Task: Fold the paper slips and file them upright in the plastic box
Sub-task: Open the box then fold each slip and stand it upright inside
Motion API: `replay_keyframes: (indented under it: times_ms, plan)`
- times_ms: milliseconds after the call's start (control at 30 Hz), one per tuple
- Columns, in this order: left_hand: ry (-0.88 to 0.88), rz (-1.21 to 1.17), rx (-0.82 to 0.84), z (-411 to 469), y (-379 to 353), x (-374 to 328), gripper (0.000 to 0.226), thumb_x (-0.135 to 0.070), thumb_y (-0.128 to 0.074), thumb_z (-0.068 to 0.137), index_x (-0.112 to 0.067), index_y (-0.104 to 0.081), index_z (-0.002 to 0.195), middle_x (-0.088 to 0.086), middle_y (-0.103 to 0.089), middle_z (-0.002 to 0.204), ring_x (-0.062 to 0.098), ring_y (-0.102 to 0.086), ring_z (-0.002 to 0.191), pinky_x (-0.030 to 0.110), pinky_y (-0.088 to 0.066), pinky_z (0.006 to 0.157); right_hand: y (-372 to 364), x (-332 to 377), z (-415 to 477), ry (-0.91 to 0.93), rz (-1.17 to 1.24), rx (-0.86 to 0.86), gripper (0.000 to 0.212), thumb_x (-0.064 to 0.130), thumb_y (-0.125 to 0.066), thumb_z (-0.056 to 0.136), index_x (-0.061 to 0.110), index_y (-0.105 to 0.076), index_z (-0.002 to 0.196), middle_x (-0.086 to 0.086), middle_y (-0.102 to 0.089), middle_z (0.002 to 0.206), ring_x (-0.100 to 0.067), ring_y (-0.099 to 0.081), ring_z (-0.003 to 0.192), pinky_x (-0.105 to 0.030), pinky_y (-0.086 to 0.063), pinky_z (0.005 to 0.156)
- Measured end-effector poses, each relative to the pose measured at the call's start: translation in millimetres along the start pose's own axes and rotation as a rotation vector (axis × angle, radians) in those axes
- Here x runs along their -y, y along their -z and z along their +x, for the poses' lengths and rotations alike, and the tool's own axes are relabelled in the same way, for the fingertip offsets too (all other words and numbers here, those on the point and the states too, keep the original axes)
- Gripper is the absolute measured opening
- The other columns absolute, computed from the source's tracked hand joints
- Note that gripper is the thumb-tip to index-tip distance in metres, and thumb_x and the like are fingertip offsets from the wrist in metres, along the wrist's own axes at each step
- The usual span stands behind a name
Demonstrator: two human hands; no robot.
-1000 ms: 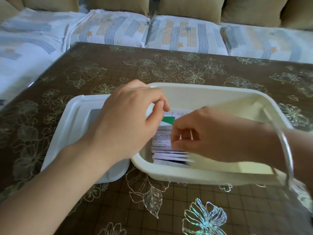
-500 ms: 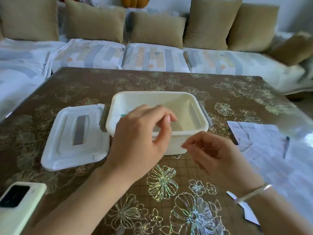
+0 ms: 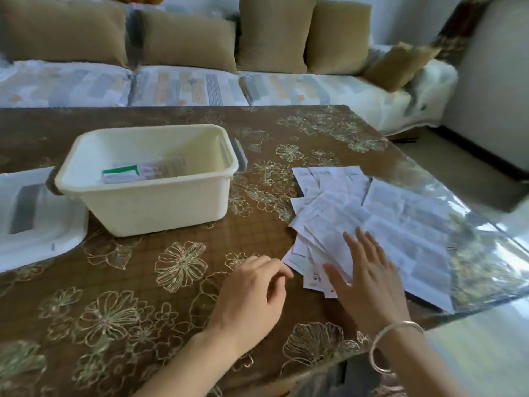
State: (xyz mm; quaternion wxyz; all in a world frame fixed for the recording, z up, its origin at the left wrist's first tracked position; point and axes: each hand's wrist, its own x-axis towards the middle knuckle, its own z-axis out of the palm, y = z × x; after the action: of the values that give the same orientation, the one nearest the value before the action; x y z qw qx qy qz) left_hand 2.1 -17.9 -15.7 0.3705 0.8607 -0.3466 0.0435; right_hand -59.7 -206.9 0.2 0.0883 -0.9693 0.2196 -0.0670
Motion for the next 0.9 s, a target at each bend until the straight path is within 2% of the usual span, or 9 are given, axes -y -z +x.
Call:
replay_keyframes:
  times_ms: [33, 100, 200, 333, 467, 567, 700, 833, 900]
  plan:
    - [0.0, -0.009, -0.005, -2.6, -3.8, -2.2, 0.016, -0.018, -0.057, 0.092, -0.028, -0.068, 0.096, -0.02, -0.063, 0.092, -0.001, -0.056, 0.091, 0.021, -0.047, 0.082, -3.3, -3.9, 2.8, -0.025, -0.022, 0.064, 0.069, 0.059, -0.029, 0.096, 0.026, -0.011, 0.153, 0.003, -0.002, 0.162, -0.014, 0.001, 0.149, -0.035, -0.003, 0.121]
    - [0.005, -0.015, -0.016, -8.2, -6.3, -3.3, 0.017, -0.018, -0.056, 0.091, -0.028, -0.069, 0.095, -0.021, -0.063, 0.091, -0.001, -0.057, 0.091, 0.023, -0.048, 0.082, -6.9, -4.1, 7.1, -0.014, -0.01, 0.077, 0.07, 0.061, -0.027, 0.096, 0.025, -0.012, 0.154, 0.005, -0.006, 0.161, -0.011, -0.002, 0.148, -0.033, -0.001, 0.121]
    - [0.026, -0.029, -0.038, -18.4, -1.9, -1.5, 0.018, -0.015, -0.058, 0.09, -0.027, -0.069, 0.098, -0.02, -0.063, 0.094, -0.001, -0.059, 0.092, 0.023, -0.05, 0.08, -9.3, 3.7, 4.1, 0.087, 0.034, -0.021, 0.05, 0.05, -0.044, 0.096, 0.028, -0.042, 0.141, 0.006, -0.042, 0.149, -0.013, -0.035, 0.139, -0.032, -0.024, 0.114]
    - [0.063, -0.007, -0.101, -29.2, 9.8, 7.7, 0.029, -0.009, -0.065, 0.086, -0.027, -0.064, 0.109, -0.022, -0.057, 0.103, -0.002, -0.059, 0.091, 0.02, -0.052, 0.075, -21.2, 30.0, -16.6, 0.284, 0.103, -0.277, 0.012, 0.031, -0.069, 0.084, 0.022, -0.068, 0.093, 0.002, -0.073, 0.091, -0.02, -0.07, 0.085, -0.031, -0.052, 0.066]
    - [0.052, 0.107, -0.078, -41.7, 23.2, 11.4, 0.057, -0.006, -0.075, 0.077, -0.026, -0.056, 0.128, -0.018, -0.05, 0.133, -0.002, -0.056, 0.1, 0.005, -0.042, 0.085, -26.4, 62.0, -33.8, 0.336, 0.177, -0.344, 0.035, 0.042, -0.05, 0.087, 0.022, -0.054, 0.059, 0.004, -0.053, 0.049, -0.017, -0.05, 0.042, -0.023, -0.03, 0.039]
    - [0.032, 0.212, -0.118, -52.4, 35.1, 16.8, 0.048, -0.01, -0.079, 0.074, -0.025, -0.065, 0.117, -0.016, -0.062, 0.118, 0.005, -0.056, 0.105, 0.013, -0.043, 0.089, -34.4, 88.3, -44.0, 0.342, 0.25, -0.359, 0.039, 0.05, -0.05, 0.084, 0.022, -0.057, 0.057, 0.004, -0.052, 0.047, -0.017, -0.05, 0.04, -0.025, -0.034, 0.036]
    - [0.1, 0.179, -0.175, -69.4, 55.0, 39.0, 0.008, -0.03, -0.068, 0.08, -0.028, -0.072, 0.086, -0.02, -0.067, 0.086, 0.004, -0.059, 0.087, 0.028, -0.05, 0.073, -29.4, 114.9, -60.7, 0.408, 0.43, -0.175, 0.054, 0.074, -0.036, 0.084, 0.033, -0.07, 0.078, 0.011, -0.066, 0.064, -0.009, -0.061, 0.059, -0.027, -0.044, 0.05]
    - [0.207, 0.024, -0.209, -82.9, 76.8, 58.3, 0.019, -0.012, -0.076, 0.079, -0.027, -0.078, 0.089, -0.019, -0.072, 0.093, -0.005, -0.066, 0.09, 0.013, -0.049, 0.08, -21.0, 102.1, -55.7, 0.723, 0.636, 0.02, 0.054, 0.073, -0.055, 0.077, 0.032, -0.067, 0.111, 0.022, -0.065, 0.111, 0.004, -0.053, 0.115, -0.028, -0.038, 0.101]
    - [0.234, -0.069, -0.184, -88.7, 86.2, 64.5, 0.03, -0.001, -0.077, 0.077, -0.027, -0.079, 0.092, -0.019, -0.073, 0.097, -0.008, -0.066, 0.094, 0.008, -0.047, 0.082, -27.3, 93.7, -47.9, 0.784, 0.564, 0.015, 0.057, 0.066, -0.066, 0.073, 0.031, -0.063, 0.118, 0.023, -0.06, 0.123, 0.003, -0.045, 0.126, -0.032, -0.033, 0.111]
